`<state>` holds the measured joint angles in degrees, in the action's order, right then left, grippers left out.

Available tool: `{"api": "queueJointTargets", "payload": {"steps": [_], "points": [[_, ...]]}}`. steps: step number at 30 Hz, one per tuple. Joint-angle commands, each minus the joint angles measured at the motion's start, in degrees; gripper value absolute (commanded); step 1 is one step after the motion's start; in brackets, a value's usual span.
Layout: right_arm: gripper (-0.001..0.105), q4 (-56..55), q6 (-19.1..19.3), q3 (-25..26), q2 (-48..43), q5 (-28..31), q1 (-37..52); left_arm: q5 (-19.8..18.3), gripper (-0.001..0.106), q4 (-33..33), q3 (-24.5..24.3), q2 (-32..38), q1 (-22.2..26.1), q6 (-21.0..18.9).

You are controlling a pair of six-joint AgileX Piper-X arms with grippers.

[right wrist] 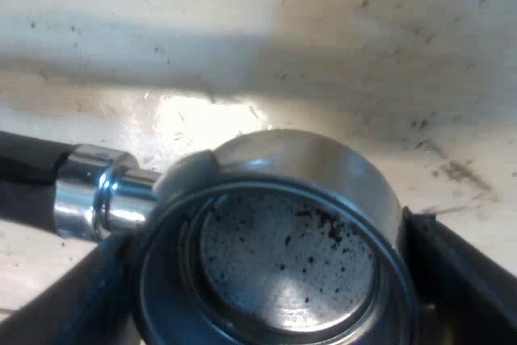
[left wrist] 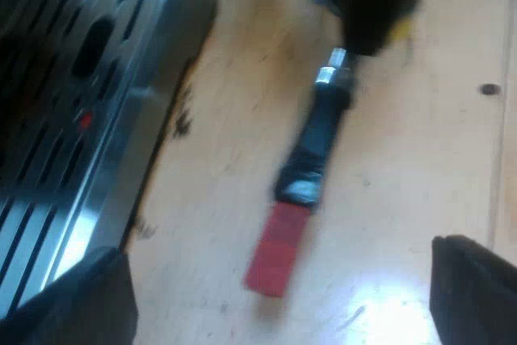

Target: Put the handle in the coffee machine

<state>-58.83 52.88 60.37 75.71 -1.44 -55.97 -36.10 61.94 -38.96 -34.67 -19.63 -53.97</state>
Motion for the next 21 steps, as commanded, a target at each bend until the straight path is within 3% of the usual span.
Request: {"api": "queueJointTargets", "payload": {"steps": [1, 7, 12, 21], "points": [[0.000, -0.3, 4.6, 0.8, -3.0, -3.9, 1.9, -1.1, 0.076, 2.5, -0.5, -2.1, -5.0, 3.4], [0.000, -0.7, 9.1, 1.7, -6.1, -7.1, 3.1, 3.1, 0.076, -1.3, -0.5, -6.1, -11.8, 1.0], [0.000, -1.9, 9.1, 1.6, -8.1, -9.2, 3.1, 4.2, 0.076, -4.5, -0.5, -9.1, -11.9, -1.0], [0.000, -1.7, 9.0, 1.6, -12.0, -13.0, 3.1, 2.7, 0.076, -6.1, -0.5, -15.2, -11.9, -0.6]]}}
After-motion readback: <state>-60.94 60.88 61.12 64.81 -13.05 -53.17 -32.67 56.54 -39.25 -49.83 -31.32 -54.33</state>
